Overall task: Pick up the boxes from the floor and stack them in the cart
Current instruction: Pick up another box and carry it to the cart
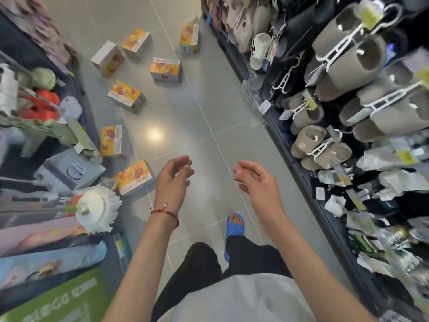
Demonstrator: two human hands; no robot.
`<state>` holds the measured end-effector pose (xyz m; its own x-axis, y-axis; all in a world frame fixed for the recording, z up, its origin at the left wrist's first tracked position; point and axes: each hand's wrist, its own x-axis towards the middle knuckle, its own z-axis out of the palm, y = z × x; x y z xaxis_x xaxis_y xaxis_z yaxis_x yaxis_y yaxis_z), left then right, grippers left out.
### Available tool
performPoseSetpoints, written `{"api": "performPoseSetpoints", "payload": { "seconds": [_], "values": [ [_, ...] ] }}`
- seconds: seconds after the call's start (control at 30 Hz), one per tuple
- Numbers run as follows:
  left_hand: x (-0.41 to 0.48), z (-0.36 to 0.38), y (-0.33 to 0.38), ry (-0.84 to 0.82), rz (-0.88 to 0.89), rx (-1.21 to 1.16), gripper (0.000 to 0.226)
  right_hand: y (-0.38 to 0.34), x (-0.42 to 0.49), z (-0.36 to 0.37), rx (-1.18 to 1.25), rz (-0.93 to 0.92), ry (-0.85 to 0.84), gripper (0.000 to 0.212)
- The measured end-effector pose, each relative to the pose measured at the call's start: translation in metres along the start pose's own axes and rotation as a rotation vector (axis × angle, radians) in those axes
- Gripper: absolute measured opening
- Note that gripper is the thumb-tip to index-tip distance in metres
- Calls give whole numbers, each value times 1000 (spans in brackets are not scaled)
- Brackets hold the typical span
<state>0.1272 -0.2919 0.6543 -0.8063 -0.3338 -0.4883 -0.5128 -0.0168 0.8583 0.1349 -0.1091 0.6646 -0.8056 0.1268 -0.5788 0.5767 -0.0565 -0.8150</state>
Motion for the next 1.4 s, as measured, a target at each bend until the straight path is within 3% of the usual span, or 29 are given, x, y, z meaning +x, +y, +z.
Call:
{"api": "performPoseSetpoints", "payload": {
  "seconds": [0.3, 0.83, 1.17, 1.4],
  "values": [
    [138, -12, 70, 72, -75, -121, 24, -110, 140, 74, -57, 5, -53, 20],
    [401, -82, 206, 28, -118, -101, 21, -245, 329, 249, -24, 69, 8, 20],
    [585, -75, 278, 88, -262, -97, 21, -328, 512, 331, 43, 192, -35, 26],
    [702, -53, 335, 136, -369, -213, 25, -398, 622, 382, -96, 267, -134, 24]
  ]
}}
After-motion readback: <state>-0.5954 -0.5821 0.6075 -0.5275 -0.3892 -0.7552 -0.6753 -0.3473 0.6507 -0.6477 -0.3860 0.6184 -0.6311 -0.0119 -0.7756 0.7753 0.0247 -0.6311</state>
